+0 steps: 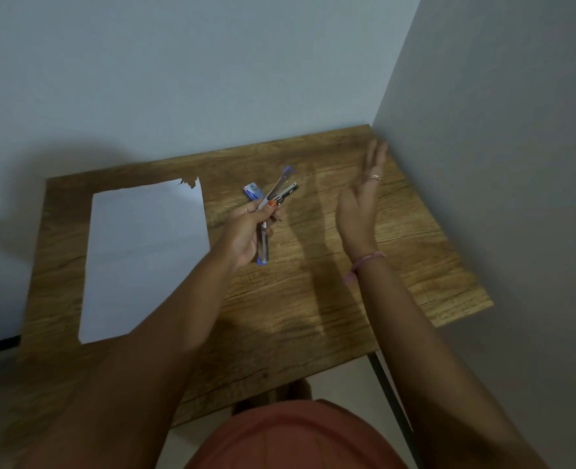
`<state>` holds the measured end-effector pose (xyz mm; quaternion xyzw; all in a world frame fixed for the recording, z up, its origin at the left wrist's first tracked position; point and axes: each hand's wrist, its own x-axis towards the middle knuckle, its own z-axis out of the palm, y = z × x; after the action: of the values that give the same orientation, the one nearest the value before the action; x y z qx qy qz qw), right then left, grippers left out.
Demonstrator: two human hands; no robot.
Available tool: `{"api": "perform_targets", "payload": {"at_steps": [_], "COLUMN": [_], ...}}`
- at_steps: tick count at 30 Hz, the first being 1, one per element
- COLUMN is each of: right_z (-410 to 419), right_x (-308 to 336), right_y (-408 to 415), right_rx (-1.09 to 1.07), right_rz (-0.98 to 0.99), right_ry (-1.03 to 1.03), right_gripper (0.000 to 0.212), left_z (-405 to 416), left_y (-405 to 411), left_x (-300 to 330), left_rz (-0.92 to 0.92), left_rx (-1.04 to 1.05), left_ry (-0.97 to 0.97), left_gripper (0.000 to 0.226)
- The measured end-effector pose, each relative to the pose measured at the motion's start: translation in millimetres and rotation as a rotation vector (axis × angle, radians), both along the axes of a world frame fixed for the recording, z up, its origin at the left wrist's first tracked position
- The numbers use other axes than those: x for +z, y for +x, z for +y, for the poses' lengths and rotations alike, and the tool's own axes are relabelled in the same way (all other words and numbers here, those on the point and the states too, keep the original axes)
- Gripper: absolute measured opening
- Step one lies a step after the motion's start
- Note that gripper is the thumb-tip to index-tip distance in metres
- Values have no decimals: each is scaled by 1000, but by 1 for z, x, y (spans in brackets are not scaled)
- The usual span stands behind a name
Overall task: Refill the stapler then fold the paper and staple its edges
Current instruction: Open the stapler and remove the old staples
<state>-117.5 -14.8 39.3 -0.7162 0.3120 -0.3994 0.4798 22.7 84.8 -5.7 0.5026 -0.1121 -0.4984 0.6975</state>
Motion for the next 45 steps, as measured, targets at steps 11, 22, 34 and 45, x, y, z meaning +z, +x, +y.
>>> {"api": "perform_targets", "payload": {"at_steps": [11, 22, 34, 45], "right_z": [-4, -5, -14, -20], "right_x": [-4, -6, -15, -26], "right_y": [3, 4, -1, -6], "right_rx": [203, 298, 292, 244], "right_rz": [226, 286, 281, 319], "right_ry": [-166, -283, -235, -200], "right_gripper": [86, 89, 89, 90], "left_z": [3, 8, 16, 8], "left_y": [-5, -4, 9, 3], "left_x": [5, -12, 14, 9], "left_rz": [108, 87, -664, -842], "left_rx": [48, 47, 54, -34], "left_ry": [-73, -119, -53, 61], "left_gripper": [21, 26, 34, 38]}}
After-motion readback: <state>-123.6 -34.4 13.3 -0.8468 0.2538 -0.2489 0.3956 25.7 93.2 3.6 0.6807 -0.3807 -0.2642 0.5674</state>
